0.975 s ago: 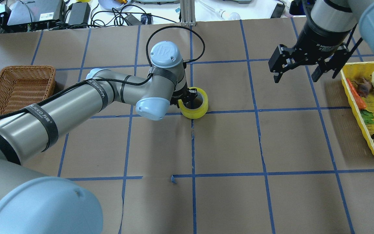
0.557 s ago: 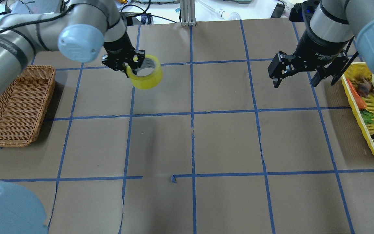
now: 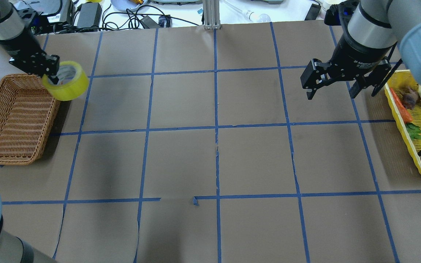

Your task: Transfer tape with both arms

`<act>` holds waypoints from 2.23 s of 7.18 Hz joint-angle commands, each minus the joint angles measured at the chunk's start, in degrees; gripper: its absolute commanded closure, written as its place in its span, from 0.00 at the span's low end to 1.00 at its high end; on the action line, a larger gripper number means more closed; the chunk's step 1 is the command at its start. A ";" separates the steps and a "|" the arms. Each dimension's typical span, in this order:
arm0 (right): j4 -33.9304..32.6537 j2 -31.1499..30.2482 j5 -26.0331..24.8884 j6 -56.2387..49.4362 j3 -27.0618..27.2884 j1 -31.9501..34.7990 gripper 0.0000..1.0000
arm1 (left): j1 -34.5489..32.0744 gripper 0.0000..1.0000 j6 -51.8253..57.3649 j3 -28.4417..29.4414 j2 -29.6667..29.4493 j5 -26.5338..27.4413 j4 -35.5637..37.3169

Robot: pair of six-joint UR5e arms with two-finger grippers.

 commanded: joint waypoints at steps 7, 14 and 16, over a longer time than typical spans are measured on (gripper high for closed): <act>0.07 0.01 -0.31 -0.07 0.13 0.53 0.00 | 15.40 0.79 20.71 -1.00 -13.70 -4.91 14.61; -0.02 -0.07 0.22 0.02 0.75 0.53 0.00 | -3.69 0.17 1.23 -5.47 2.54 -5.97 3.09; -0.02 -0.07 -0.31 -0.15 0.83 0.53 0.00 | -15.75 0.17 -18.24 -4.88 7.37 -3.34 1.00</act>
